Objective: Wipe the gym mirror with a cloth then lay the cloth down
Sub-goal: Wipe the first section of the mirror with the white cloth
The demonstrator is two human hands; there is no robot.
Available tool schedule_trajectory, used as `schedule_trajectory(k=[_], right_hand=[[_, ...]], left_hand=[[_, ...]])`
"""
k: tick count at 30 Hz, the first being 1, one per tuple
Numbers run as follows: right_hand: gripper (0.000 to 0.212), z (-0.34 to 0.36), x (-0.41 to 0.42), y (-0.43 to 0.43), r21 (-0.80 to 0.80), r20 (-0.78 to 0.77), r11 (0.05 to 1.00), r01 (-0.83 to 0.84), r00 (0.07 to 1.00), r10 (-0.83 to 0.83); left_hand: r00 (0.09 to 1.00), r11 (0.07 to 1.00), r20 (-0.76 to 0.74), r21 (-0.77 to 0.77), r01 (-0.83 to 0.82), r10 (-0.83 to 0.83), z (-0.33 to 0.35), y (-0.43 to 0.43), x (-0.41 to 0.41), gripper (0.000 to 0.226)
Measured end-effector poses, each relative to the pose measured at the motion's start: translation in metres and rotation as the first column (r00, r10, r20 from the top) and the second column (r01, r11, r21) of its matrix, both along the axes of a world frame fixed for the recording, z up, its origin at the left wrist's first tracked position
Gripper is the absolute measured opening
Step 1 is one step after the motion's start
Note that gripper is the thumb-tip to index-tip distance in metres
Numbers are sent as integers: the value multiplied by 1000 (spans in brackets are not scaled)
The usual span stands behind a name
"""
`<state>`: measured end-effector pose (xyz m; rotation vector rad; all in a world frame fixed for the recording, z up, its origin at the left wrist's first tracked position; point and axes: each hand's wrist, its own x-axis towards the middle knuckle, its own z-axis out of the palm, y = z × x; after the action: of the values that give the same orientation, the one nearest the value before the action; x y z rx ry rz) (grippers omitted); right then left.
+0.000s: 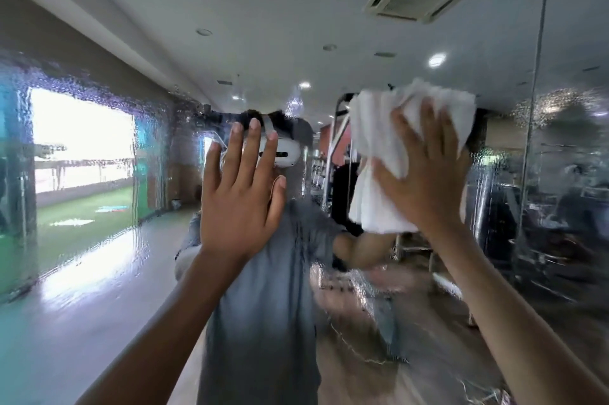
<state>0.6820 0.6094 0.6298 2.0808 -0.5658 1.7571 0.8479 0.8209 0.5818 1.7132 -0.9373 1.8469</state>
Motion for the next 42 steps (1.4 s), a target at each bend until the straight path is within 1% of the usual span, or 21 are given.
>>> schedule_trajectory(k=[2,4,7,9,11,12,14,17,19,21,23,25,26,28,29,31,33,36,39,41,42], right_hand=[[78,26,8,12,147,98,989,-34,995,20],[77,36,23,34,173,133,984,-37,991,14],[74,3,36,54,-71,16,997,-30,999,31],[75,-36,27,44,-299,-148,953,-51,989,7],[76,-59,8,18,-394,-233,916,-71,972,-24],[76,-59,-2,5,-369,-235,927,-62,972,-29],[77,-40,-10,-9,-199,-158,980,1,987,-33],[75,13,5,9,167,123,985,-48,992,27],[74,27,25,35,253,230,962,-100,972,41],[73,12,38,53,146,183,986,-85,981,57],[77,-22,35,54,-104,6,993,-59,998,60],[83,-56,19,32,-346,-175,936,-62,985,0],[84,-64,8,17,-383,-226,921,-67,974,-23],[81,-57,-10,-9,-231,-189,973,3,981,-47],[79,-43,-12,-14,-76,-92,996,40,995,-47],[75,-7,-2,-4,205,138,979,-3,990,-26],[74,15,19,24,272,218,961,-42,976,-19],[75,-6,40,58,23,66,998,-55,996,54],[81,-62,29,47,-340,-194,938,-71,981,4],[82,-81,9,19,-440,-268,893,-97,963,-27],[81,-80,-1,5,-415,-268,906,-82,963,-36]], left_hand=[[1000,1000,6,3,5,-5,1,0,0,58],[1000,1000,12,0,11,-11,1,1,0,57],[999,1000,37,-4,20,-20,2,2,2,57],[999,1000,45,-1,25,-25,2,3,3,57],[999,1000,42,-8,21,-21,1,1,3,57],[999,1000,38,-16,14,-13,0,-1,2,57],[999,1000,32,-27,-11,12,-1,-4,0,57],[999,1000,24,1,-21,21,0,-2,0,57],[1000,1000,8,19,-6,6,-1,0,1,58],[1000,1000,10,15,-6,6,-2,1,1,57],[1000,1000,21,10,5,-5,-1,2,2,57],[1000,1000,27,2,16,-16,-1,1,2,56],[1000,1000,26,-5,8,-8,-1,-1,2,56],[999,999,22,-20,-27,27,-2,-5,-1,56],[999,999,22,-21,-41,42,-2,-6,-2,56],[998,999,23,-2,-54,54,-1,-7,-3,57],[999,999,18,12,-44,44,-2,-4,-2,57],[1000,1000,10,23,-15,15,-2,0,0,58],[1000,1000,7,30,8,-9,-3,1,2,58],[1000,1000,-4,19,11,-11,-5,0,1,58],[1000,1000,-11,5,10,-10,-7,-2,0,57]])
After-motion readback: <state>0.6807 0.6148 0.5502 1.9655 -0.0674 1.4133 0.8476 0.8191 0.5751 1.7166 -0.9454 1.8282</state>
